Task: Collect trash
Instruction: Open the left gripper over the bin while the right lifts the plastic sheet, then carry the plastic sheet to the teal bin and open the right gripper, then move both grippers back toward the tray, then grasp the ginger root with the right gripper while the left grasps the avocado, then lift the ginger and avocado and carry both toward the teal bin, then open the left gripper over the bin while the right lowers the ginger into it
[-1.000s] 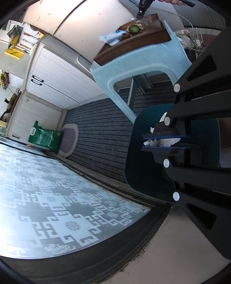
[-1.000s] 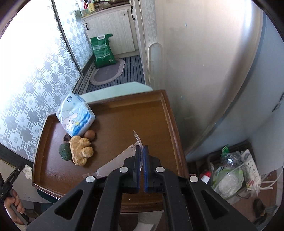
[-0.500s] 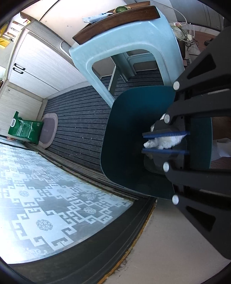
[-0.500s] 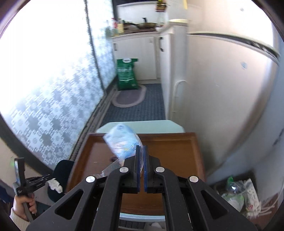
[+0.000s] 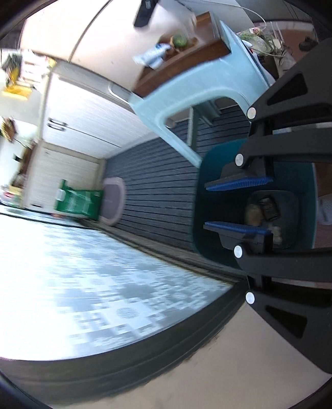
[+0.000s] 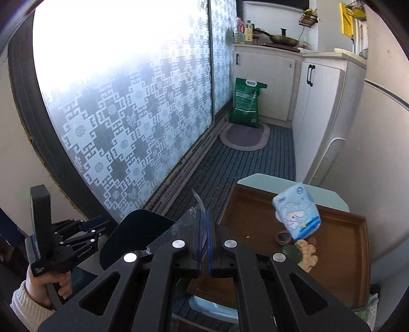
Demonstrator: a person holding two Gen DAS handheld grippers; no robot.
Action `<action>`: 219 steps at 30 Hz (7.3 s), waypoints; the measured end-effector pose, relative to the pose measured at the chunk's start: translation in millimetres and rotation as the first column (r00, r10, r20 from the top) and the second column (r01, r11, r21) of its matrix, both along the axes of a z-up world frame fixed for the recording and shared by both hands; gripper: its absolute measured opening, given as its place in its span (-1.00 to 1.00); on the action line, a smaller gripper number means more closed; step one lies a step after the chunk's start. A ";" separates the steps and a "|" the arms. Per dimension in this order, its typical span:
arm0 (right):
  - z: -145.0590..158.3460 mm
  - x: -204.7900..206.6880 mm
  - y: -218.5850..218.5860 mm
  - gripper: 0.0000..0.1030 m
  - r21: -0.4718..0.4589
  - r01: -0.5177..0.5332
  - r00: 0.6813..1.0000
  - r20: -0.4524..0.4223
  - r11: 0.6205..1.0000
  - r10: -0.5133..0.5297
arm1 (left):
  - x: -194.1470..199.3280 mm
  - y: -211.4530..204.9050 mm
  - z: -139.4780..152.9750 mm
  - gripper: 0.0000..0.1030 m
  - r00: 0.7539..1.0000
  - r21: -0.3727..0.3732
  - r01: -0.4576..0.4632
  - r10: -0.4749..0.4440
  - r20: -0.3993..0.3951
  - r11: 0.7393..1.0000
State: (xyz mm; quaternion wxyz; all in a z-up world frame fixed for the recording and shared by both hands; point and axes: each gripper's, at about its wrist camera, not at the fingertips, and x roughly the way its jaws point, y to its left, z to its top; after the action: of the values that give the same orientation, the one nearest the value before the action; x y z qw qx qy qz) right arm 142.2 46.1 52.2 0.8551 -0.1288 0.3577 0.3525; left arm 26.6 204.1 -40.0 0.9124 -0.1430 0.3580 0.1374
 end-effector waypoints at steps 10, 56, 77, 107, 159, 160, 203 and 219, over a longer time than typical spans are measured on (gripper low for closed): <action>-44.2 -7.6 62.8 -0.95 -0.082 -0.097 0.993 -0.081 0.992 0.090 | -40.5 -2.7 44.9 -0.74 0.962 0.041 -0.014 0.002 0.273 0.999; -162.6 -27.0 138.9 -0.42 -0.248 -0.271 0.934 -0.301 0.930 0.192 | -87.2 -25.2 88.2 -0.79 0.819 0.091 0.002 -0.054 0.571 0.996; -6.9 15.8 -45.7 -0.46 0.074 0.010 0.999 0.037 0.997 -0.013 | -37.9 -75.0 98.6 -0.25 0.810 0.061 0.125 -0.137 0.570 0.990; -74.0 67.0 -138.1 0.01 -0.009 0.017 0.999 -0.041 1.000 -0.017 | 79.3 -157.3 49.1 0.01 0.914 -0.082 0.316 -0.280 0.295 0.945; -48.9 67.7 -233.1 -0.34 0.092 0.096 0.994 -0.062 0.991 -0.091 | 151.3 -230.0 13.8 -0.44 0.978 -0.027 0.195 -0.192 0.081 0.980; -48.5 67.2 -230.9 -0.34 0.092 0.093 0.994 -0.062 0.991 -0.087 | 149.5 -227.4 14.9 -0.44 0.978 -0.034 0.191 -0.187 0.089 0.981; -29.8 26.9 -65.8 -0.34 0.081 -0.120 0.990 -0.059 0.989 0.125 | 62.3 -66.1 16.8 -0.43 0.999 -0.068 -0.001 0.004 0.054 0.998; -34.1 8.5 -3.2 -0.34 0.054 -0.183 0.979 -0.086 0.982 0.187 | 53.7 -9.9 -63.1 -0.43 0.982 -0.145 -0.080 0.053 -0.182 0.986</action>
State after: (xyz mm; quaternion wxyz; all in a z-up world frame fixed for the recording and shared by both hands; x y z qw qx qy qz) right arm 150.7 42.9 18.1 0.8043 -0.1254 0.3745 0.4440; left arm 80.3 194.2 -103.1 0.8582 -0.2110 0.4424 0.1524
